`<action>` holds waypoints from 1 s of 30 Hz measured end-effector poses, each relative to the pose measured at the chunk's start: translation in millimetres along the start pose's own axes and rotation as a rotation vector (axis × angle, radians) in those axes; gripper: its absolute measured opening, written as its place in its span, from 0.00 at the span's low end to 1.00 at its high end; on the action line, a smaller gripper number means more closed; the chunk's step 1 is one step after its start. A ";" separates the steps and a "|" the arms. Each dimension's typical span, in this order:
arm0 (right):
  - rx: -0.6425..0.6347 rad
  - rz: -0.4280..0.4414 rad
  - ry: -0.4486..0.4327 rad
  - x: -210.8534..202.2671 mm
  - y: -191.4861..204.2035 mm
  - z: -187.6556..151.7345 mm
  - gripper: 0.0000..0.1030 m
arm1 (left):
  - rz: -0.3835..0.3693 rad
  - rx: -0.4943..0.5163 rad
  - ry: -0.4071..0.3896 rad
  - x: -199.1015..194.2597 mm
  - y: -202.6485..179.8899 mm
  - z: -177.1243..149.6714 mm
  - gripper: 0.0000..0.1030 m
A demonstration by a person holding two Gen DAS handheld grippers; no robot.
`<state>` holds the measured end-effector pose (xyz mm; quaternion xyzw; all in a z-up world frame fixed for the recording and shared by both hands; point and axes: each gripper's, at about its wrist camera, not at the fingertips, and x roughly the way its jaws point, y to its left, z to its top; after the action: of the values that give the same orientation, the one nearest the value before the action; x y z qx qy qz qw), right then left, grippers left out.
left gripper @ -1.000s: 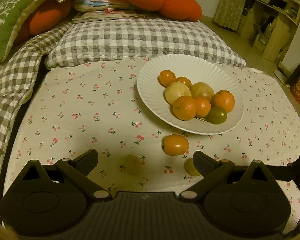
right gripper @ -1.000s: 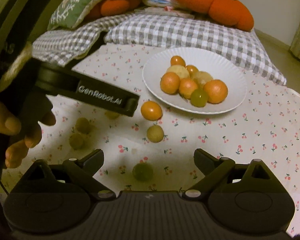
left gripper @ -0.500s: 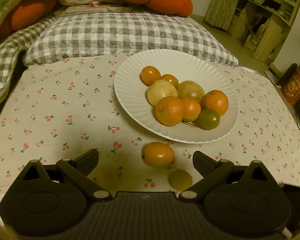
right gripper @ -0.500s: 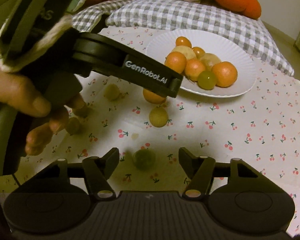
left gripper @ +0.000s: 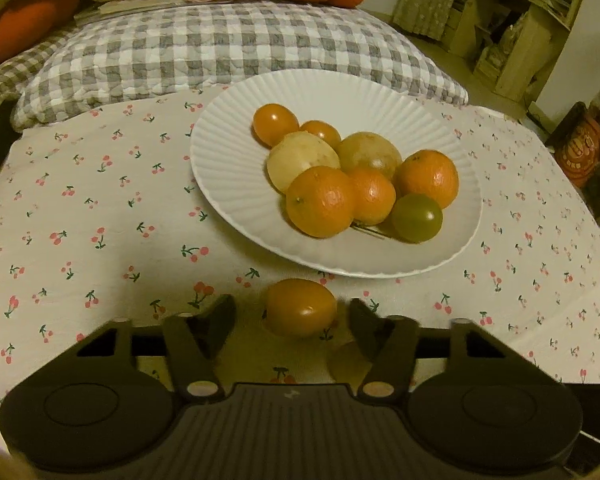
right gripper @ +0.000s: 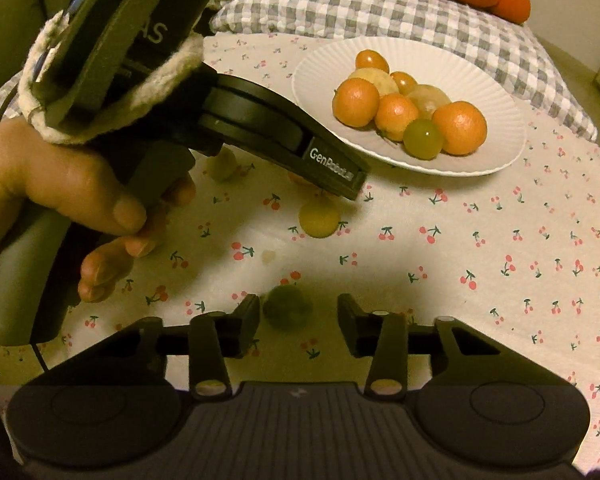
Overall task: Organize fruits
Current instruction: 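Grasp a brownish orange with the left gripper while the right grasps a green fruit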
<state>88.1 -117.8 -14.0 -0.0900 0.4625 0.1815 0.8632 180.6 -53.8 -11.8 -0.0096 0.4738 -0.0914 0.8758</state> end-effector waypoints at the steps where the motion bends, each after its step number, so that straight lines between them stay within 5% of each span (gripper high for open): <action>1: 0.000 0.001 0.002 1.2 -0.4 -0.1 0.32 | -0.004 -0.004 0.002 0.3 0.9 0.1 0.35; 5: -0.004 0.001 0.004 2.3 -1.0 -0.5 0.24 | -0.014 -0.019 -0.001 -1.1 3.2 0.9 0.24; 30: 0.061 0.025 -0.099 -17.7 -16.7 7.7 0.24 | -0.059 -0.087 -0.020 -26.1 5.7 1.9 0.23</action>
<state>91.6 -134.7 4.8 -0.0488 0.4256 0.1822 0.8850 169.1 -43.9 10.2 -0.0625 0.4680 -0.0962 0.8762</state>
